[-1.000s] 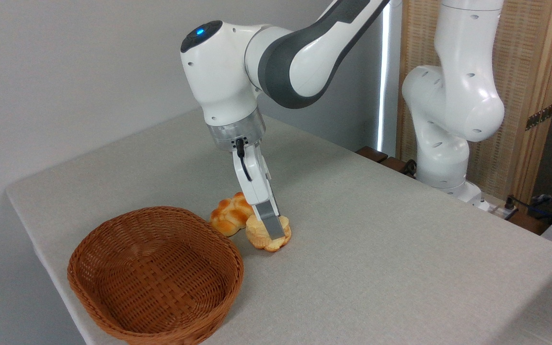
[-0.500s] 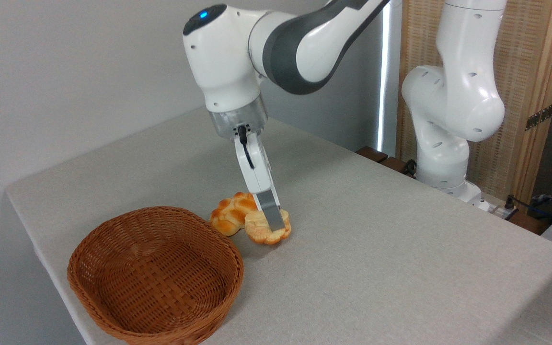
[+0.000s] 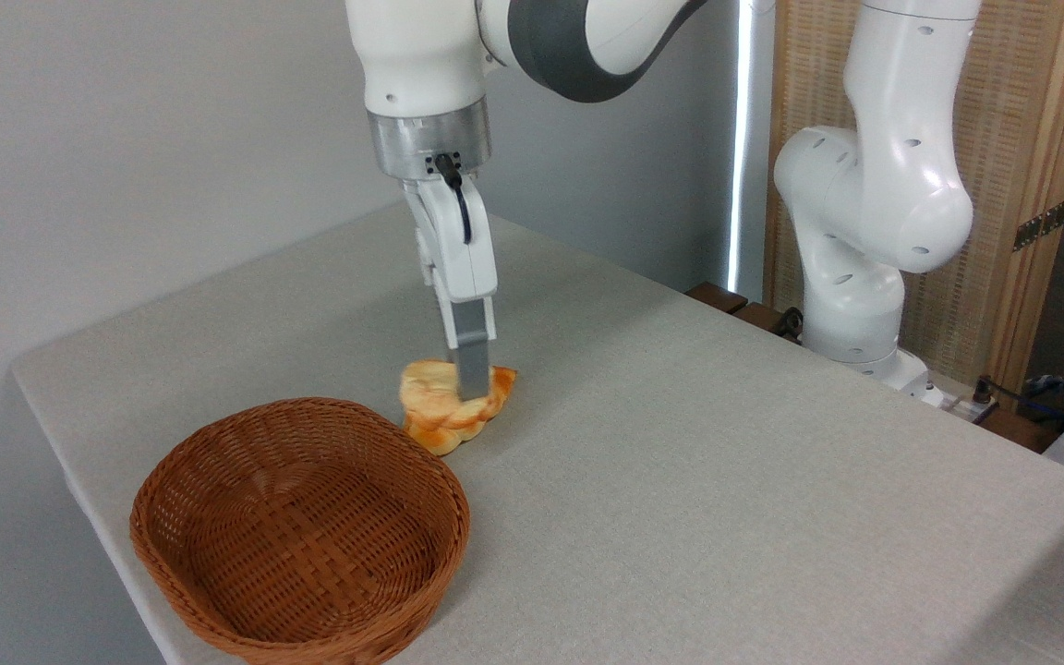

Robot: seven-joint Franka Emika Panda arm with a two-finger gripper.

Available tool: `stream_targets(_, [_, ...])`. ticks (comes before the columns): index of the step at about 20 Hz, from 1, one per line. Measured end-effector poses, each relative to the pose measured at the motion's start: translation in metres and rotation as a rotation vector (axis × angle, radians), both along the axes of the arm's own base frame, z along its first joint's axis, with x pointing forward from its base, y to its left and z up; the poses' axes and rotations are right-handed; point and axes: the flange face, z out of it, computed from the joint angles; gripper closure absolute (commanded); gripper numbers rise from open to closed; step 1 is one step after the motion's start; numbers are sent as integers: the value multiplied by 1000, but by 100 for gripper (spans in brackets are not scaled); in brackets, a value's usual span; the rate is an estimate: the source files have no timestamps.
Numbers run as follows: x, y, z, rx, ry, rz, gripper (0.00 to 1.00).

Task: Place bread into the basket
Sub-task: 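Lift the round bun and carry it over the wicker basket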

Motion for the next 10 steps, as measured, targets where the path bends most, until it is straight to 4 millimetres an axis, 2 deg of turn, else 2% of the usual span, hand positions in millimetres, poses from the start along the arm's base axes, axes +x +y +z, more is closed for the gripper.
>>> stream_targets(4, [18,-1,6,-38,-123,88,49])
stream_targets(8, [39,11,0,-70,-214,162,44])
stream_targets(9, [44,15,-3,-89,-232,182,36])
stream_targets(10, [48,20,-5,-101,-246,200,12])
